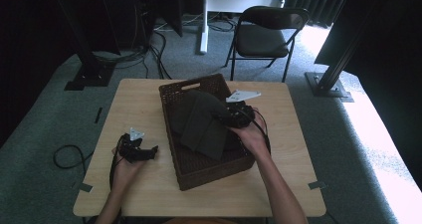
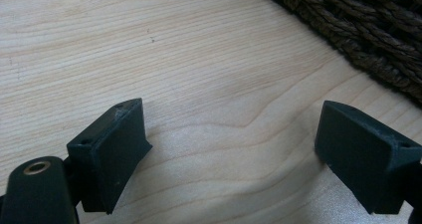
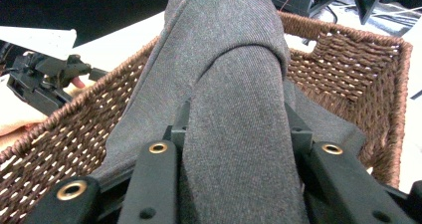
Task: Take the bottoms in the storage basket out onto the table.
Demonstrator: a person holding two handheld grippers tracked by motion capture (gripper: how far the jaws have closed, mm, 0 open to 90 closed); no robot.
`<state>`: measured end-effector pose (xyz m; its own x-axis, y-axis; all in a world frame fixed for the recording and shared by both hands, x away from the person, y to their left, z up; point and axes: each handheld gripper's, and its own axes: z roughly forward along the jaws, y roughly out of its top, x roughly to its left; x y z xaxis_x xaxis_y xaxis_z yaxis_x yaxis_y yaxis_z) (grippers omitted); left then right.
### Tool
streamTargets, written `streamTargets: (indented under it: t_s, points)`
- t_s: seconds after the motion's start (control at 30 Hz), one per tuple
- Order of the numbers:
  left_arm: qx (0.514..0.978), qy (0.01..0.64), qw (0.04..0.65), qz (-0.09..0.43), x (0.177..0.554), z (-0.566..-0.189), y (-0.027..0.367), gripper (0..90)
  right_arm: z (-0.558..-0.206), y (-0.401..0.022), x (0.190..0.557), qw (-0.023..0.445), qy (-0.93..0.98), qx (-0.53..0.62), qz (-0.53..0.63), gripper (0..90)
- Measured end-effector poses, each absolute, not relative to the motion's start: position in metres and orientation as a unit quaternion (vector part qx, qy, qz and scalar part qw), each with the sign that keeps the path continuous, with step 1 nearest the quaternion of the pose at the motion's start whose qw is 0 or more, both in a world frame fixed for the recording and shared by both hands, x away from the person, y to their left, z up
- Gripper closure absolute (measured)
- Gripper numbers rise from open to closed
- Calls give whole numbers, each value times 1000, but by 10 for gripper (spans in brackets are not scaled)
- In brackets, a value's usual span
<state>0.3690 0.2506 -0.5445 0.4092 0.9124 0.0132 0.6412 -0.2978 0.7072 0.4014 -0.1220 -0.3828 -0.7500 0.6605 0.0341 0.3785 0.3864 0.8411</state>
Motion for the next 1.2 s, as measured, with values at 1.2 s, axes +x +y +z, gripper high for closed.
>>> streamTargets:
  t_s: [1.2]
  points:
    - [777, 500, 317, 213, 369, -544, 251, 130, -349, -126, 402, 177, 803, 309, 478, 626]
